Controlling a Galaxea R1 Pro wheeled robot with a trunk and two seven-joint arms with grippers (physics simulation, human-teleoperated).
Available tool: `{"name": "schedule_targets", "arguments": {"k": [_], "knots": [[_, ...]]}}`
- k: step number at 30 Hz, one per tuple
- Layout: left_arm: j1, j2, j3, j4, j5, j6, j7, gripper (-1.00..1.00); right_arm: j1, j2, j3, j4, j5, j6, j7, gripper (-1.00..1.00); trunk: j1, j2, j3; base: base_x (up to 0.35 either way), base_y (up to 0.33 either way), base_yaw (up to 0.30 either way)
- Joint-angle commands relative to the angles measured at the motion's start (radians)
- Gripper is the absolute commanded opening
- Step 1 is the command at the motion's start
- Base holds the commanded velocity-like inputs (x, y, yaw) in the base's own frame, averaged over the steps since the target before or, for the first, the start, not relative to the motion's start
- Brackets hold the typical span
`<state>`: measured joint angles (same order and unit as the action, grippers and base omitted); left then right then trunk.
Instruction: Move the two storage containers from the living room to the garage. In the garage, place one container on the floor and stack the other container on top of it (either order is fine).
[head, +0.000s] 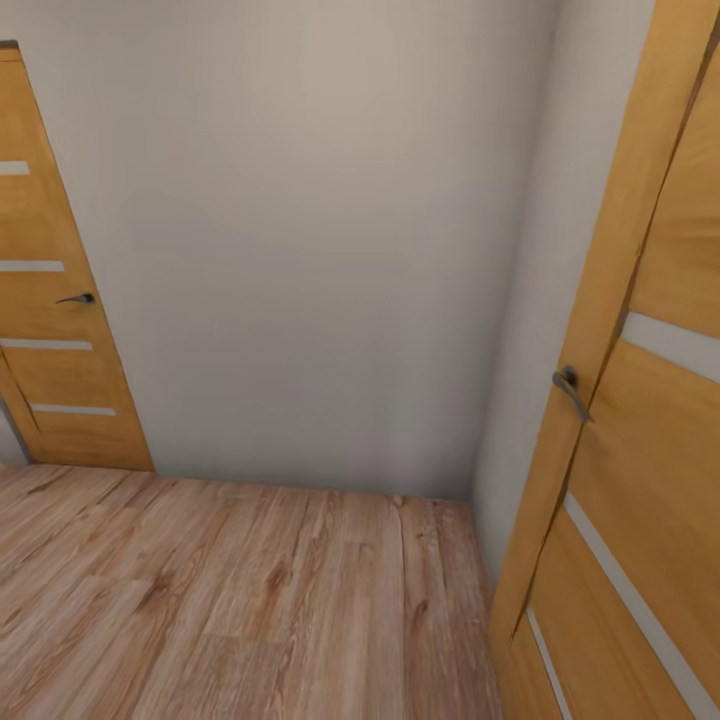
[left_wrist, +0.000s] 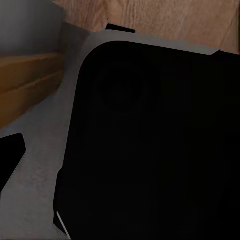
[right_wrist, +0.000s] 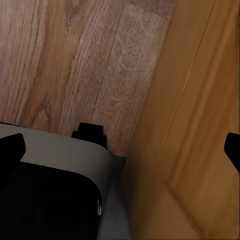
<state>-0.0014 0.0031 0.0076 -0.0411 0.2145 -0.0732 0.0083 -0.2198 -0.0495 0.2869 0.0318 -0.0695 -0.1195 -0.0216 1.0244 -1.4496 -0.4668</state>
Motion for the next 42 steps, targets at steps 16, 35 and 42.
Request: {"name": "schedule_targets", "arguments": {"k": [16,35,42], "knots": [[0.0,0.001,0.0,0.0,0.005,-0.002,0.001,1.0,-0.001,0.0,0.009,0.003,-0.006,-0.006,-0.003,1.0,0.001,0.0,-0.001,0.32,0.0,0.0],[0.0,0.001,0.0,0.0,0.005,-0.002,0.001,1.0,-0.002,0.001,0.009,0.004,-0.006,-0.005,-0.002,1.0,0.001,0.0,-0.001,0.32,0.0,0.0],[0.0,0.0,0.0,0.0,0.005,-0.002,0.001,1.0,-0.001,0.0,0.008,0.003,-0.006,-0.006,-0.003,1.0,0.001,0.0,-0.001,0.32,0.0,0.115]]}}
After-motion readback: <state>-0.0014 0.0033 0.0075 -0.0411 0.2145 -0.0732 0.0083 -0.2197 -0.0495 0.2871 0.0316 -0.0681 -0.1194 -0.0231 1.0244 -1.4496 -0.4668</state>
